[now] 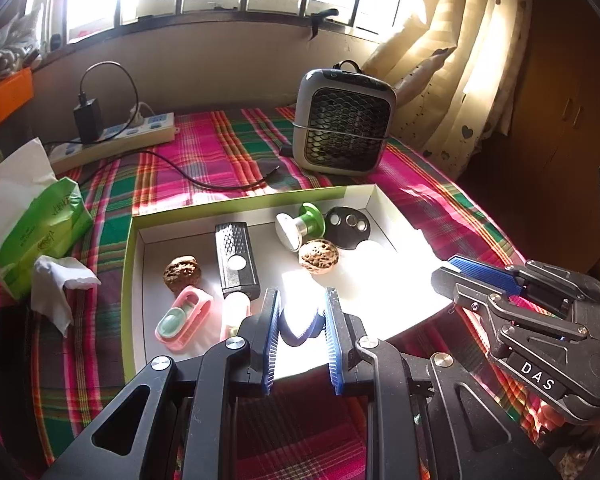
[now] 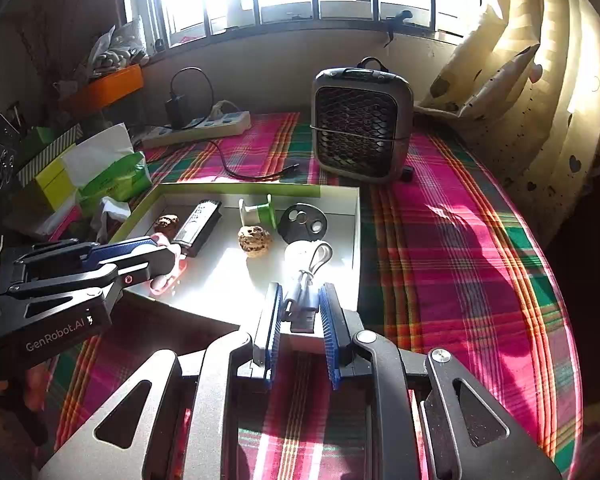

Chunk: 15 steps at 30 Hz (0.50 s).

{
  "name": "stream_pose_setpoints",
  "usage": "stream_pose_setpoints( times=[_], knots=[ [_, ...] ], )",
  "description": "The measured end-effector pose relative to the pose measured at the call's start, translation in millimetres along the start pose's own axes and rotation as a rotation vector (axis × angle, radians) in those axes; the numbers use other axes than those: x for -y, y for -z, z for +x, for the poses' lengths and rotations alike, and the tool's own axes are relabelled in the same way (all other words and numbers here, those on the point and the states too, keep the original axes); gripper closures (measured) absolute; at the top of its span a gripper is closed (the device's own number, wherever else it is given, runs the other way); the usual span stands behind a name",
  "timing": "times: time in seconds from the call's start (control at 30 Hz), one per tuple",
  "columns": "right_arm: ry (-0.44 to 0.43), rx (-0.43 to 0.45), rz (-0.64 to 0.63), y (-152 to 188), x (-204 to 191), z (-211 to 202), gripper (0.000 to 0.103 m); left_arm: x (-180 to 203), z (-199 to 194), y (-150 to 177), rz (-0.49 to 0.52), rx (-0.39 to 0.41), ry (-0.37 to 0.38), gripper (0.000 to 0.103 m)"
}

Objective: Organize objects
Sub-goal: 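Carry the white egg and white cable over the box with both grippers, then lower and open the left gripper in the box while the right gripper releases the cable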

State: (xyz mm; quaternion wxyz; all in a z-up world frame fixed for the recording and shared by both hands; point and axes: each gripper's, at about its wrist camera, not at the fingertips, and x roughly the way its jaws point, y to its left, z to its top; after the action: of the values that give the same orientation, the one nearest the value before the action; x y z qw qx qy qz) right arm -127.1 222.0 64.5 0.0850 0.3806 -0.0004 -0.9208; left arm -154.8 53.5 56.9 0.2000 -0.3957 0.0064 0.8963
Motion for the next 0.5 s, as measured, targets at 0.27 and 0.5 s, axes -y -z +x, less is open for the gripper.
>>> stream_pose_setpoints(
  times=[0.27,0.5],
  knots=[
    [0.015,-0.032,-0.004,-10.9,7.3,23.0,0.083,-0.7,23.5,-6.7,0.006,-0.032,-0.006,0.084],
    [0.017,-0.054,-0.011,-15.0,10.5,37.1,0.083,-2.6,36.7,-8.3,0.004,-0.046,-0.010,0.084]
  ],
)
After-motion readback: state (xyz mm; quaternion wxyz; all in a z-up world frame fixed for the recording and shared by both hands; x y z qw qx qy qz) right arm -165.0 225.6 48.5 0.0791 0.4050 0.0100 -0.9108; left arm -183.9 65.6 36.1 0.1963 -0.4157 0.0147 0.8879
